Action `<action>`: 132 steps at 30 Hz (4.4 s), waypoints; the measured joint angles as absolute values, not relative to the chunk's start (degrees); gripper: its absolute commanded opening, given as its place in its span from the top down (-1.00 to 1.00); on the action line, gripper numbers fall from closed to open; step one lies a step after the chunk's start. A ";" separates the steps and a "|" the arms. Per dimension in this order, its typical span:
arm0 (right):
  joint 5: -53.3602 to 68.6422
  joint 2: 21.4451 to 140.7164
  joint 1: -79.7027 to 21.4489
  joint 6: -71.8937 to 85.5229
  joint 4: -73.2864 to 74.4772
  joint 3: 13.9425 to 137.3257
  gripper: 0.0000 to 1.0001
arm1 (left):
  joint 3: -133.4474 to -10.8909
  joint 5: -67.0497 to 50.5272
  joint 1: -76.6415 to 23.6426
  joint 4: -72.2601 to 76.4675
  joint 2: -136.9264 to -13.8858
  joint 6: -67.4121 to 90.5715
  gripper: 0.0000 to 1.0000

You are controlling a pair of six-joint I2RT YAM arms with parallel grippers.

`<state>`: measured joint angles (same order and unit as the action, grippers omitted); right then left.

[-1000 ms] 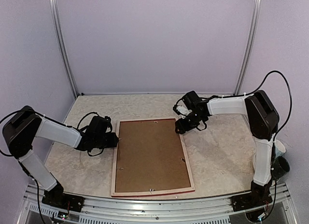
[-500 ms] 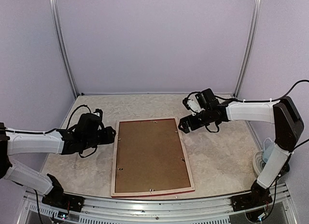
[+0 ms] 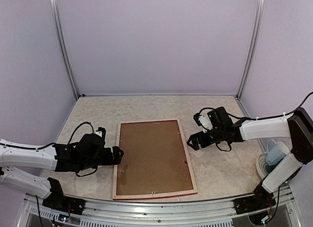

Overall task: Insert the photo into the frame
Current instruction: Press the fastener onto the backboard.

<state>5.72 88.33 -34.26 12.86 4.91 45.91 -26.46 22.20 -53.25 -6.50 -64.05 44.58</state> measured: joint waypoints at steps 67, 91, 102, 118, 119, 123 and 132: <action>5.13 92.38 -38.24 14.90 -10.13 36.69 -0.59 | -30.61 34.96 -64.77 -20.21 -78.30 65.28 -0.61; 5.15 93.06 -38.52 14.90 -10.20 37.34 -0.57 | -30.72 29.93 -65.14 -16.25 -80.14 59.72 -0.38; 5.10 93.06 -38.59 14.87 -10.20 37.34 -0.57 | -29.50 28.67 -63.44 -13.76 -79.46 59.72 -0.20; 5.08 93.08 -38.63 14.87 -10.20 37.36 -0.57 | -29.23 26.94 -63.44 -10.31 -80.51 59.88 0.06; 5.08 93.10 -38.63 14.87 -10.17 37.41 -0.57 | -29.10 26.92 -63.46 -9.98 -80.53 59.96 0.06; 5.10 93.21 -38.63 14.85 -10.17 37.52 -0.56 | -28.75 26.98 -63.75 -9.21 -80.53 60.25 0.09; 5.13 93.30 -38.63 14.83 -10.17 37.56 -0.57 | -28.71 27.20 -64.16 -10.50 -79.61 60.64 0.22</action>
<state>5.13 93.30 -38.63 14.83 -10.17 37.56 -28.71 27.20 -64.16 -10.50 -79.61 60.64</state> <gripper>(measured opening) 0.783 0.403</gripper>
